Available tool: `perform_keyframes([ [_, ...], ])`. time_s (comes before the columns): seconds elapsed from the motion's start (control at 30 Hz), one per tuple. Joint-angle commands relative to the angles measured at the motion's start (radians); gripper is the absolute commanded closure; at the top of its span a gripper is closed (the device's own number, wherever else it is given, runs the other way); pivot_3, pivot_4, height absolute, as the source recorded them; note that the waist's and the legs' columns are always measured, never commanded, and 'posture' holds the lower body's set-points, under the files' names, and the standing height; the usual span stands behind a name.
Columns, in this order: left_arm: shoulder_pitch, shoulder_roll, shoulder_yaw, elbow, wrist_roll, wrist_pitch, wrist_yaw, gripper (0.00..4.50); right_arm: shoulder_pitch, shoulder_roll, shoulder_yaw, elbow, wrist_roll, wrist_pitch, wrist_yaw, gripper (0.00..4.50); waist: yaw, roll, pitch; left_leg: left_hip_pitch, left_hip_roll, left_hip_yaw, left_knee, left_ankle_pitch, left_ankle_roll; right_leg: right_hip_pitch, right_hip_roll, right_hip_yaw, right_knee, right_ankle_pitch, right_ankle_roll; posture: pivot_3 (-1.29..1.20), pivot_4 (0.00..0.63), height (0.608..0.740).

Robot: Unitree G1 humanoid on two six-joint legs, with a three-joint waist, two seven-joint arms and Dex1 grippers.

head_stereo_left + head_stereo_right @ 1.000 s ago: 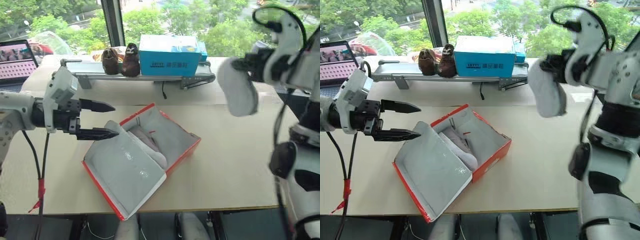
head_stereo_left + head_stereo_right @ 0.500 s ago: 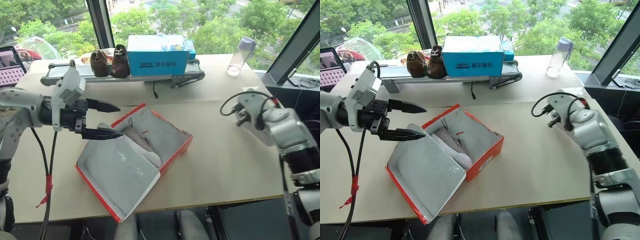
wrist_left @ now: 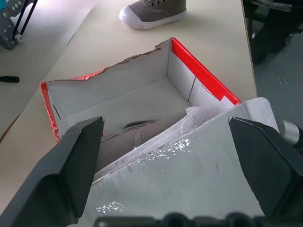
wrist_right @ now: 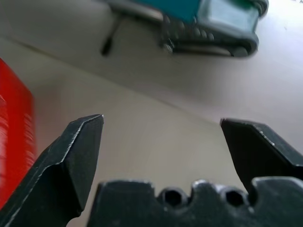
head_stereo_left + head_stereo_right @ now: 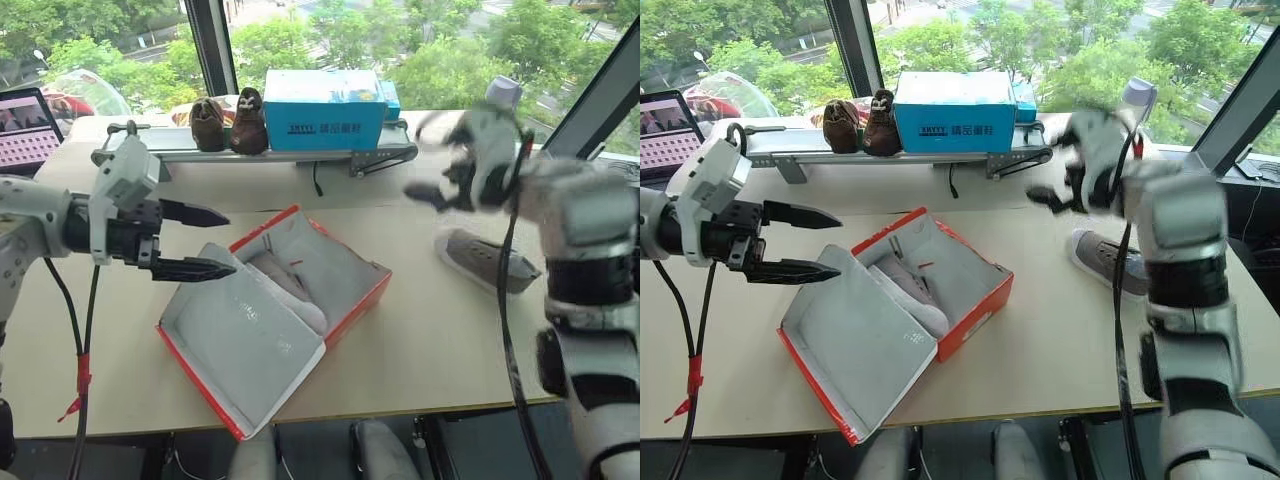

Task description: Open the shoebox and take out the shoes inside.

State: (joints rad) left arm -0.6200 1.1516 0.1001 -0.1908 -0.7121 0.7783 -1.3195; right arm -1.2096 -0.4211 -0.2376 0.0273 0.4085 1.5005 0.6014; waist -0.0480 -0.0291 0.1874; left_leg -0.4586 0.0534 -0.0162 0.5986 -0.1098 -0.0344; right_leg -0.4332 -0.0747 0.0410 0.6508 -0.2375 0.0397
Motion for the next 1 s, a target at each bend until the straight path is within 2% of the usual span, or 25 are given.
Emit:
perform_keyframes([
  [0.03,0.015,0.036,0.05,-0.012,0.011,-0.01,-0.002,0.0,0.057,0.046,-0.021,-0.016,0.229,0.114,-0.012,0.03,0.006,-0.003,-0.002,0.0,0.0,0.0,0.0,0.0,0.0,0.001,0.0,-0.001,0.0,0.0,-0.001,0.0,0.15,0.74],
  [0.2,0.053,0.046,0.08,-0.03,0.003,-0.008,0.007,0.0,0.186,-0.035,0.17,-0.113,0.568,0.114,-0.067,0.03,0.023,-0.003,-0.001,-0.001,-0.003,-0.001,0.003,0.0,0.0,0.005,-0.002,0.0,-0.004,0.0,0.001,0.0,0.15,0.74],
  [0.4,0.08,0.044,0.101,-0.053,-0.007,0.002,0.023,0.0,0.257,-0.102,0.26,-0.191,0.695,0.114,-0.157,0.03,0.023,-0.003,-0.001,-0.001,-0.002,-0.001,0.004,0.0,0.0,0.005,-0.001,0.001,-0.003,0.0,0.001,0.0,0.15,0.74],
  [0.57,0.084,0.048,0.106,-0.056,-0.007,0.004,0.025,0.0,0.297,-0.119,0.333,-0.261,0.705,0.114,-0.2,0.03,0.02,-0.003,-0.002,-0.001,-0.002,-0.001,0.006,0.0,0.001,0.006,-0.001,0.001,-0.003,0.0,0.001,0.0,0.15,0.74],
  [0.77,0.082,0.051,0.098,-0.061,0.003,0.001,0.022,0.0,0.298,-0.123,0.472,-0.322,0.541,0.071,-0.225,0.03,0.019,-0.003,-0.002,-0.001,-0.002,-0.001,0.006,-0.001,0.001,0.006,-0.001,0.001,-0.003,0.0,0.002,0.0,0.15,0.74],
  [1.0,0.083,0.058,0.105,-0.058,0.003,0.002,0.02,0.0,0.304,-0.113,0.533,-0.333,0.452,0.035,-0.191,0.03,0.019,-0.003,-0.002,-0.001,-0.002,-0.001,0.007,-0.001,0.001,0.006,-0.001,0.0,-0.003,0.0,0.002,0.0,0.15,0.74],
])
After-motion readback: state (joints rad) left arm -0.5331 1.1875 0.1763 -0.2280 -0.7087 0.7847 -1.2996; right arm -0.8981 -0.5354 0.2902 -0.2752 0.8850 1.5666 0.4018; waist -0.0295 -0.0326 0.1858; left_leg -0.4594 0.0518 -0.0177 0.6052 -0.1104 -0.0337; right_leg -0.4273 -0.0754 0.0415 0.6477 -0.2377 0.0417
